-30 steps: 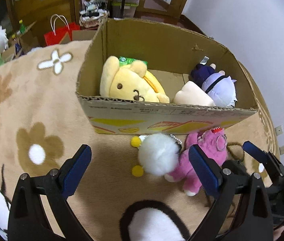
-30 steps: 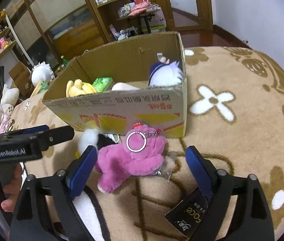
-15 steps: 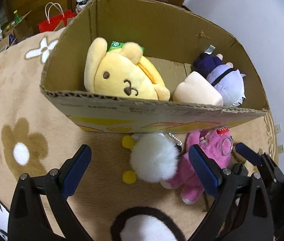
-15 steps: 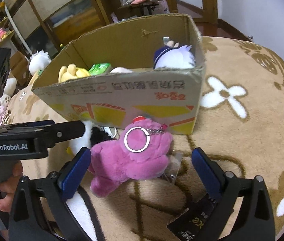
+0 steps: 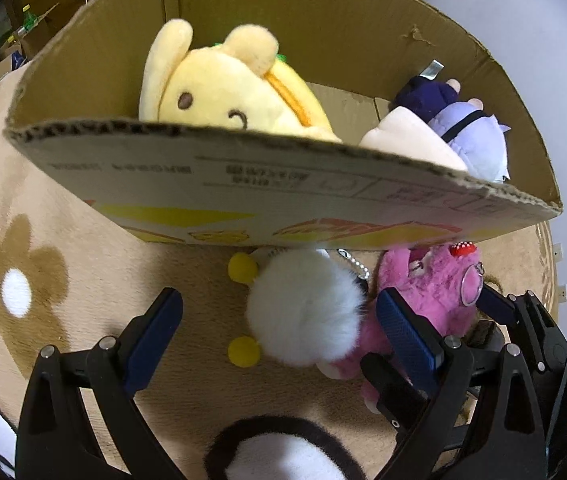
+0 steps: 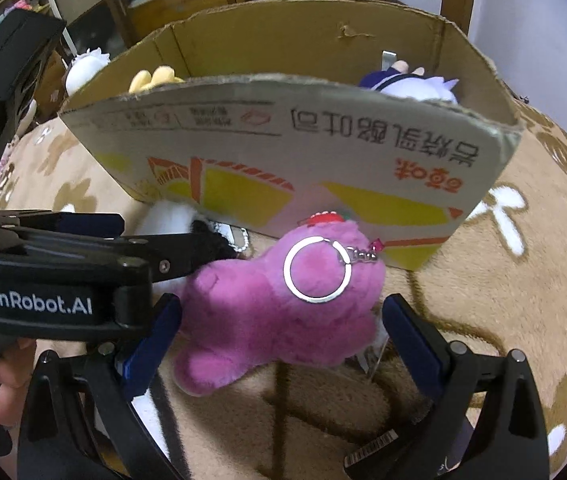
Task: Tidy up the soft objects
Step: 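Grasp the white pompom with left tool while right tool grasps pink bear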
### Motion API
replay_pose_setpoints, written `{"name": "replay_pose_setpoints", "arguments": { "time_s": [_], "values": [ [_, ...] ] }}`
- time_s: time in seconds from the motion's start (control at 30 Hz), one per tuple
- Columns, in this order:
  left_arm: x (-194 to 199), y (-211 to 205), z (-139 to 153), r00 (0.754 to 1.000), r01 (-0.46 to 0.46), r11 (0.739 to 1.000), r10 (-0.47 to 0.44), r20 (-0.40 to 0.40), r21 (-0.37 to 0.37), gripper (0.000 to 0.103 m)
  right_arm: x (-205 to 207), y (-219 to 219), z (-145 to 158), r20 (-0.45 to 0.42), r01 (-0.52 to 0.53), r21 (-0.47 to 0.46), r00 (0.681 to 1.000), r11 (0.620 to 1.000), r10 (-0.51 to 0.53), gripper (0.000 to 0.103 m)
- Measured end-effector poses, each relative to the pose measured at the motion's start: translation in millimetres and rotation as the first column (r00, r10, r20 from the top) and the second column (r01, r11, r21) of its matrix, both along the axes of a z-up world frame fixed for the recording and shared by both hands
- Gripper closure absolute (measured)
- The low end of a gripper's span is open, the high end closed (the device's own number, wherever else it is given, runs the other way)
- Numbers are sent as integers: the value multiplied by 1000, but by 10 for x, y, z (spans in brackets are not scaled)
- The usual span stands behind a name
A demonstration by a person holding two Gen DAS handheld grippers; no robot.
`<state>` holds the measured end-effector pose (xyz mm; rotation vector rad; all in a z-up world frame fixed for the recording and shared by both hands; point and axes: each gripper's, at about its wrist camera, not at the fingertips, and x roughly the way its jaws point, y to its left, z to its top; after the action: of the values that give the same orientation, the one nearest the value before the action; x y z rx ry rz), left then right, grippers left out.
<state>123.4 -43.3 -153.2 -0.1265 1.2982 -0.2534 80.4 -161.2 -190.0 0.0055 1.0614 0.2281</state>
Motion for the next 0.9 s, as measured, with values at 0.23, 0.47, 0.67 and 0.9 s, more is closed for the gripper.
{"name": "replay_pose_setpoints", "arguments": {
  "time_s": [0.23,0.47,0.67,0.9],
  "values": [
    [45,-22,-148,999,2,1000,-1,-45,21,17,62,14,-81,3,-11,-7,1000,1000,11,0],
    [14,-83,-134,999,25,1000,-26,-40,-19,45,79,68,-124,16,-16,-16,1000,1000,16,0],
    [-36,-145,-116,997,57,996,-61,-49,-73,69,20,158,-163,33,-25,-44,999,999,27,0],
    [-53,-242,-74,995,86,995,-88,-35,-56,71,-18,210,-116,36,-55,-37,998,998,56,8]
  ]
}}
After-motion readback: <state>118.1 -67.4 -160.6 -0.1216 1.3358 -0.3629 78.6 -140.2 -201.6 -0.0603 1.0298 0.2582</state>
